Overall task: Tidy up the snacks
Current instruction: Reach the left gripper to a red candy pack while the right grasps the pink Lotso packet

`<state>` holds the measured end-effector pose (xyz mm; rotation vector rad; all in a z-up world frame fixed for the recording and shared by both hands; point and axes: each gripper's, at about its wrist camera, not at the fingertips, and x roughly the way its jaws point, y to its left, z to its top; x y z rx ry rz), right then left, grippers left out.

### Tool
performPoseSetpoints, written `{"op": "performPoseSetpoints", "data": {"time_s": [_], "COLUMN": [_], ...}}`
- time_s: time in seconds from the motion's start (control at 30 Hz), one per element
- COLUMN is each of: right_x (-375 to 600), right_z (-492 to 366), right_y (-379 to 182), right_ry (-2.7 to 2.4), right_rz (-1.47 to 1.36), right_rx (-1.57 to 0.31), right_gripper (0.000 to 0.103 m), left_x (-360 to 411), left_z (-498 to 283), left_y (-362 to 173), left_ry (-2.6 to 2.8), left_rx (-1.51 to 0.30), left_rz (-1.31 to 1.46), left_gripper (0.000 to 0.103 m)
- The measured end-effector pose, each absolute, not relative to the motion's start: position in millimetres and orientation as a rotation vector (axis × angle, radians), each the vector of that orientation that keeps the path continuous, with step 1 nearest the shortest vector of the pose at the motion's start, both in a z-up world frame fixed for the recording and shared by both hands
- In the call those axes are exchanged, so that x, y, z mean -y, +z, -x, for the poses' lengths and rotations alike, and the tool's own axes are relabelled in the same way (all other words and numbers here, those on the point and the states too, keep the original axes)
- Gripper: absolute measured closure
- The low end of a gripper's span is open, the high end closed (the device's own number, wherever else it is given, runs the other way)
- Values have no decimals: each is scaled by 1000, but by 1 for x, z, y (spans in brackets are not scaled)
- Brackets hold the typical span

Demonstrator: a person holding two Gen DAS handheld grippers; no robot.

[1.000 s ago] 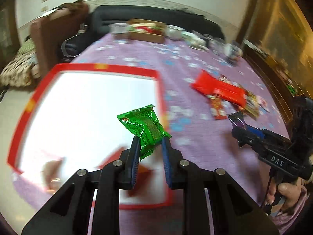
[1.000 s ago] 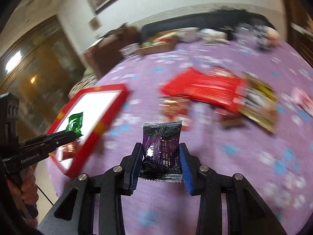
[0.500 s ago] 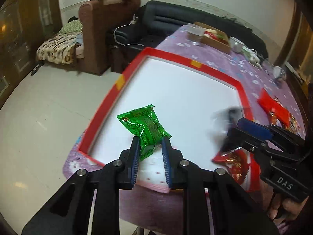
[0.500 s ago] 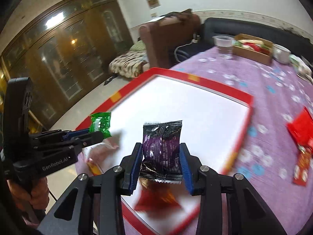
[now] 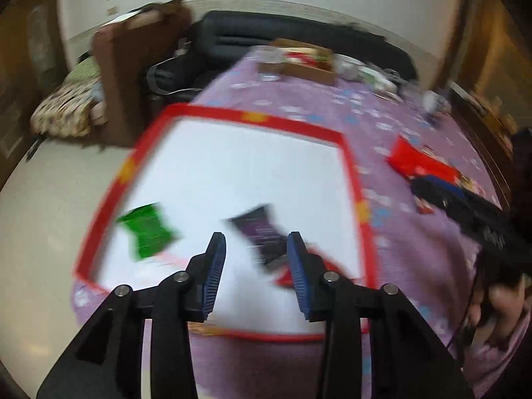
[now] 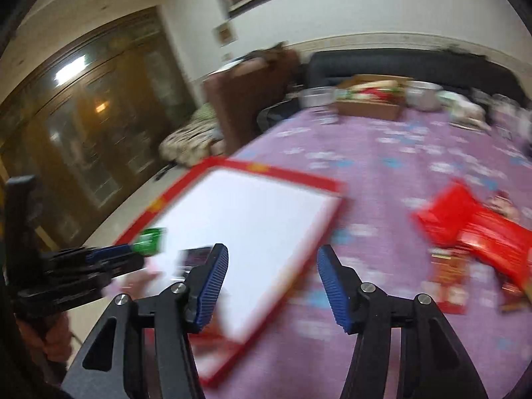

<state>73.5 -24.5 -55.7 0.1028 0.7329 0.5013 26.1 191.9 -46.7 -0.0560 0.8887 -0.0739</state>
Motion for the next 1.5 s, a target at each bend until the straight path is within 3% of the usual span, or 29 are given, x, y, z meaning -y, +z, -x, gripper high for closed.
{"op": "performPoseSetpoints", "data": {"time_s": [0.33,0.63,0.9,1.03,1.2,1.27,1.4,1.5], "right_x": [248,373,421,415,385,370,347,343], "right_z": [-77,-97,-125,-133,-135,-135,-130,-125], "right_y": [-62,-47,-81,-93,-98,-102,-105,-105], "right_ry": [52,-124,-41,24,84,89,31,-42], "right_rz": [-215,-297,-464,-468,-347,-273,-119,-90], "right_rx": [-750,-672,-676,-736,-826,-870,-908,-914], "right_gripper": [44,41,39,39,39,39,42,57], "left_x": [-76,-7,31,44,50,49,36,24], "left_z": [-58,-110,-143,-149,-145,-144,-142,-147], "left_y": [-52,-69,-95,-98,-98,-98,-98,-100], "left_ry": [-287,-359,-391,-396,-406,-414,-429,-438], "left_rx": [-957,-1050,-1122,-1098,-1061,-1051,-1054,-1071], "left_rz": [-59,-19,43,50,-2,-26,-32,9], "left_gripper": [67,67,67,53,53,56,72,85]}}
